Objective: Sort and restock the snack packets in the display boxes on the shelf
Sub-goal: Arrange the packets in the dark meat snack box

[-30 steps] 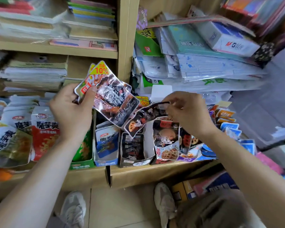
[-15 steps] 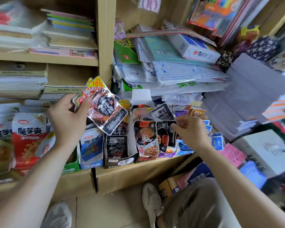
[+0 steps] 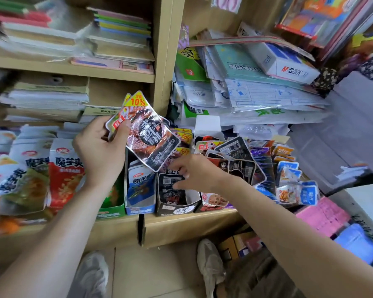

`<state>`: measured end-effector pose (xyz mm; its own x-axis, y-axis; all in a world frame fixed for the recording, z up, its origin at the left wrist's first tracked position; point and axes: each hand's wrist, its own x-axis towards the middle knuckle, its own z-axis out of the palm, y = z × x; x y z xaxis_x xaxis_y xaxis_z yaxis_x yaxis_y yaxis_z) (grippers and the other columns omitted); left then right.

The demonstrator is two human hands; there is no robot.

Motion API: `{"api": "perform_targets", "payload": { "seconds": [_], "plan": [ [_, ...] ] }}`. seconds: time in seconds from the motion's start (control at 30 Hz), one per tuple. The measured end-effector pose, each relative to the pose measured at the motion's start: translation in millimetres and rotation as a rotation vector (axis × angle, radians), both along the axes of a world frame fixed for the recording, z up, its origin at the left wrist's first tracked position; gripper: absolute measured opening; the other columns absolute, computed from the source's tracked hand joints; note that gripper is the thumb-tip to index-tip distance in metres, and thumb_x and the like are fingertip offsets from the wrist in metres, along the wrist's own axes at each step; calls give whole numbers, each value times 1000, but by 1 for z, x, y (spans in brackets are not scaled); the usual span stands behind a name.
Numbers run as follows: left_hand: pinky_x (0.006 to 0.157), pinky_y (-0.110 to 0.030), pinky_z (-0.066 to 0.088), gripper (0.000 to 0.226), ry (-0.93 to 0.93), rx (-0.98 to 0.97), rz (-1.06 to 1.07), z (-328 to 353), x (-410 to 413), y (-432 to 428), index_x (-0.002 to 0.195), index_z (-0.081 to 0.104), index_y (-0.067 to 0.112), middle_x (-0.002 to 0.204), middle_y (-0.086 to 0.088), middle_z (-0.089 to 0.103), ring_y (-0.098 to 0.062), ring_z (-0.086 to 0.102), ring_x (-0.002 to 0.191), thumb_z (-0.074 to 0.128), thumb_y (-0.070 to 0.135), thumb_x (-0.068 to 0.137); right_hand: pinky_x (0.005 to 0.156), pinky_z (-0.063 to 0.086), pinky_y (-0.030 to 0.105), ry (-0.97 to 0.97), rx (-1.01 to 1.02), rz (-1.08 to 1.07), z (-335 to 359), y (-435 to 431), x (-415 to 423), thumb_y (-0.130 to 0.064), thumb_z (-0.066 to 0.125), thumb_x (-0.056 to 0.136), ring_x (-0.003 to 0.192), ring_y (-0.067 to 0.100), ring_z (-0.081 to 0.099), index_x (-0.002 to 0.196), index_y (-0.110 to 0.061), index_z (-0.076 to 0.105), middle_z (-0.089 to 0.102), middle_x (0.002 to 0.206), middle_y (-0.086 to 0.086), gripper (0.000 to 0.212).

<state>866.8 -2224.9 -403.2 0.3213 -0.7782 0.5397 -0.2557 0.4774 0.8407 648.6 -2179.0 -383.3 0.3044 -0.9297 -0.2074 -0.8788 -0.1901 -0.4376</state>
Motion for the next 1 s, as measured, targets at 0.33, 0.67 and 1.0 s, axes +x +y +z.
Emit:
{"api": "perform_targets", "payload": {
  "seconds": [0.33, 0.67, 1.0],
  "plan": [
    [57, -20, 45, 18, -7, 10, 10, 4, 7, -2, 100, 75, 9, 79, 11, 69, 4, 61, 65, 74, 26, 92, 113, 38, 41, 249, 188, 143, -58, -52, 22, -23, 88, 77, 139, 31, 43, 156, -15, 34, 43, 154, 10, 96],
    [62, -22, 47, 22, -41, 15, 8, 0, 10, 1, 102, 74, 8, 80, 0, 70, 1, 62, 69, 73, 28, 93, 98, 50, 38, 199, 149, 54, -72, -56, 21, -10, 77, 85, 122, 31, 56, 142, -16, 50, 58, 137, 10, 63],
    [58, -38, 52, 10, -41, 5, 3, 0, 8, -2, 99, 71, 25, 80, 12, 70, -14, 68, 70, 74, 30, 92, 86, 59, 37, -170, -43, -97, -29, -22, 1, -5, 81, 79, 88, 18, 70, 107, -9, 71, 74, 95, 6, 31]
  ]
}}
